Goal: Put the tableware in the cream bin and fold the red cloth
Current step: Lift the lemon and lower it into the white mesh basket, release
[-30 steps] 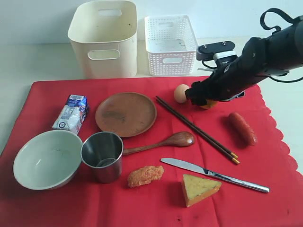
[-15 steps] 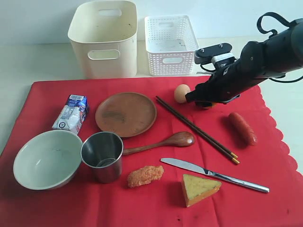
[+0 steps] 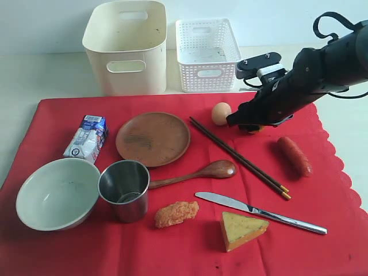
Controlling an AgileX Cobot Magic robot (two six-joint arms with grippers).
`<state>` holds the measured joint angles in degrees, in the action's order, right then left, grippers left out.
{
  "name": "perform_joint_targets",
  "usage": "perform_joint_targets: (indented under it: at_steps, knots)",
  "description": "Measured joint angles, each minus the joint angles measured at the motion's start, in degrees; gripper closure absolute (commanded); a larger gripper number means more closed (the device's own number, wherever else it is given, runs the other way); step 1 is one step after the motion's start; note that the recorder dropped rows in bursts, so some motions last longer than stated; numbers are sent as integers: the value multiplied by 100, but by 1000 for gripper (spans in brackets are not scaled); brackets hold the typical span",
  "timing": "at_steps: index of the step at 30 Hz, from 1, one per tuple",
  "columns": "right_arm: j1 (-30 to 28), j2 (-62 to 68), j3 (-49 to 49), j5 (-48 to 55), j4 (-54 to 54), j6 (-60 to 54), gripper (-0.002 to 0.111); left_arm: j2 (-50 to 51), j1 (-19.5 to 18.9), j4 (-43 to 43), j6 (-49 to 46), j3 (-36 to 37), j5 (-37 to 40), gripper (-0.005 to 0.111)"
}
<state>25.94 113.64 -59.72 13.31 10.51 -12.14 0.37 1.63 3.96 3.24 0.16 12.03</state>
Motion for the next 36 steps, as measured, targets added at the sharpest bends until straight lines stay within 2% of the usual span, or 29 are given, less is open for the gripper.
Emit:
perform_joint_targets:
  at_steps: [8,15,23,36]
  knots:
    - [0,-912,0,-14,0,-10,108,0,0,0,0,0,0,106]
    - [0,-1122,0,-1128,0,-10,108,0,0,0,0,0,0,106]
    - [0,-560,-106,-2744,0,0,108,0,0,0,0,0,0,106]
    - [0,821,-1721,-2816,0,11,108,0,0,0,0,0,0,106]
